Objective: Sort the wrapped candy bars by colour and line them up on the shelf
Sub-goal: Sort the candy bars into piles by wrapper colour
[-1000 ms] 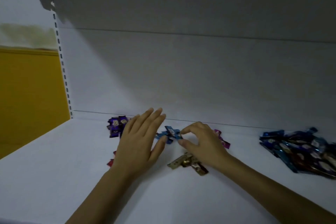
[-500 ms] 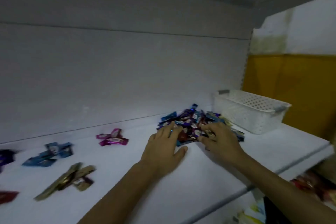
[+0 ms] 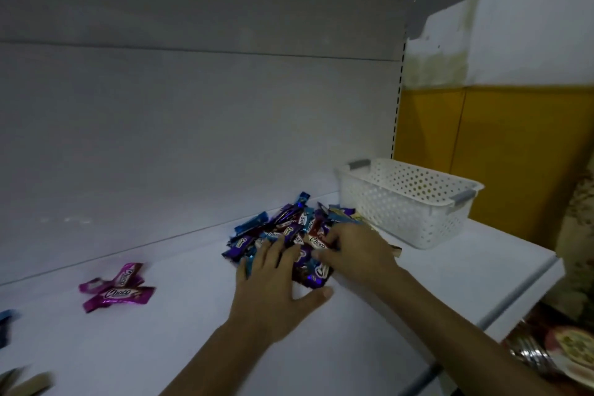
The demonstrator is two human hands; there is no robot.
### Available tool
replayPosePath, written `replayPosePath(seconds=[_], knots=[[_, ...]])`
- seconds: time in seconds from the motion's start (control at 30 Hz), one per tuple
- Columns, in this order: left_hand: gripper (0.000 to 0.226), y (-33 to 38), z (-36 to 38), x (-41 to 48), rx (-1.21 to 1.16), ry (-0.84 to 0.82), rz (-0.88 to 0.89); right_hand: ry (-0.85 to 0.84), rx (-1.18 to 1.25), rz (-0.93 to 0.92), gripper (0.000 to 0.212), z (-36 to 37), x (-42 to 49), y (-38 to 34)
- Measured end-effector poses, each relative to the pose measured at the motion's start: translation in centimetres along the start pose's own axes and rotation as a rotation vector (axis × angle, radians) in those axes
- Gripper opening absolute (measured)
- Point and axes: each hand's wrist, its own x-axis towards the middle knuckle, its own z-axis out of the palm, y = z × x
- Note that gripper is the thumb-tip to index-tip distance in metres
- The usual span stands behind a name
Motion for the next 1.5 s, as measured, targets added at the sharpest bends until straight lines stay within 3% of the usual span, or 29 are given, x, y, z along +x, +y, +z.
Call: replayPosePath(seconds=[0.17, 0.3, 0.47, 0.57, 0.77, 1.0, 1.17, 1.27, 1.5], knots=[[0.095, -0.2, 0.0, 0.2, 0.071, -0.001, -0.114, 0.228, 0.053, 0.103, 0.027, -0.3, 3.6, 0.8], [0.098, -0.3, 0.4, 0.3, 0.048, -0.051, -0.166, 0.172, -0.041, 0.07, 0.028, 2.1, 3.1, 2.0], [0.096, -0.3, 0.4, 0.2, 0.048, -0.053, -0.138, 0.282, 0.104, 0.069, 0.018, 1.8, 3.1, 2.3], [0.097, -0.3, 0.3, 0.1, 0.027, -0.07, -0.127, 0.312, 0.004, 0.106, 0.019, 1.7, 2.9, 2.5], [0.093, -0.1, 0.2, -0.1, 0.028, -0.065, -0.108, 0.077, -0.06, 0.302, 0.05, 1.8, 2.8, 3.5], [0.1, 0.2, 0.2, 0.1, 0.019, -0.058, -0.094, 0.165, 0.27, 0.174, 0.024, 1.6, 1.7, 1.3], [0.119, 0.1, 0.1, 0.2, -0.013, -0.011, -0.087, -0.061, 0.584, -0.001, 0.02, 2.9, 1.0, -1.7], [0.117, 0.0, 0.1, 0.3, -0.063, 0.052, -0.097, -0.117, 0.692, -0.042, 0.016, 3.1, 0.9, -2.2], [0.11, -0.2, -0.4, 0.5, -0.271, 0.142, -0.079, -0.291, 0.974, -0.028, 0.03, 2.7, 0.7, -2.6]])
